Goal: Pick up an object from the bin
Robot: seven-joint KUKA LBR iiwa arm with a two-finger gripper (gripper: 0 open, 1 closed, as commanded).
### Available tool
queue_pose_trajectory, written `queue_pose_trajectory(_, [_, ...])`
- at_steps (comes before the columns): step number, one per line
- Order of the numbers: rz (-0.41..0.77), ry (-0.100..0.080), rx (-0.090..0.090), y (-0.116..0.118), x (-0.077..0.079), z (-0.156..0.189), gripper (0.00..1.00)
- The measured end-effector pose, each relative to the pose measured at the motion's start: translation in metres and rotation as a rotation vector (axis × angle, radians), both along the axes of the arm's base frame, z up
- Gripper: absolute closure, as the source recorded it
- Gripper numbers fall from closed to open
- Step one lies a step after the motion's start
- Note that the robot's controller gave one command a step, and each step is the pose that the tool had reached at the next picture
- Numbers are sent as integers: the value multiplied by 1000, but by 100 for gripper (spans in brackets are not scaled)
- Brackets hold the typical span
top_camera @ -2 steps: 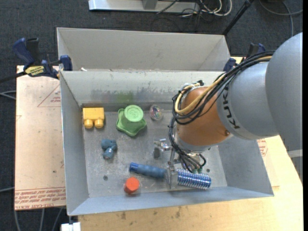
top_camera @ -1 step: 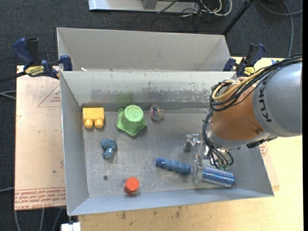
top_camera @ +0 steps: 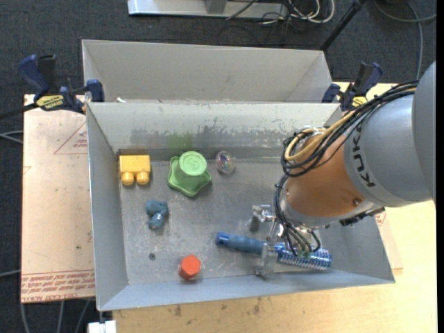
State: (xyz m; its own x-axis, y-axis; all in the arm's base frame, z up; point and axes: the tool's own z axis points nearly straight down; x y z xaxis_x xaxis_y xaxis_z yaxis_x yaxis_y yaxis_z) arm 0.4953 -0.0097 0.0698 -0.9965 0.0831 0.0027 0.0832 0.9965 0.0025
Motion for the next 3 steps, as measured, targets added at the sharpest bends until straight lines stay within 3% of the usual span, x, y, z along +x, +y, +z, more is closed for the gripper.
queue_pose_trajectory(1, [-3, -3, -1, -2, 1, 0, 100])
queue_pose_trajectory(2, [-14, -11, -2, 7, 6, 123, 100])
queue_pose_trajectory(3, [-16, -11, -2, 10, 12, 188, 100])
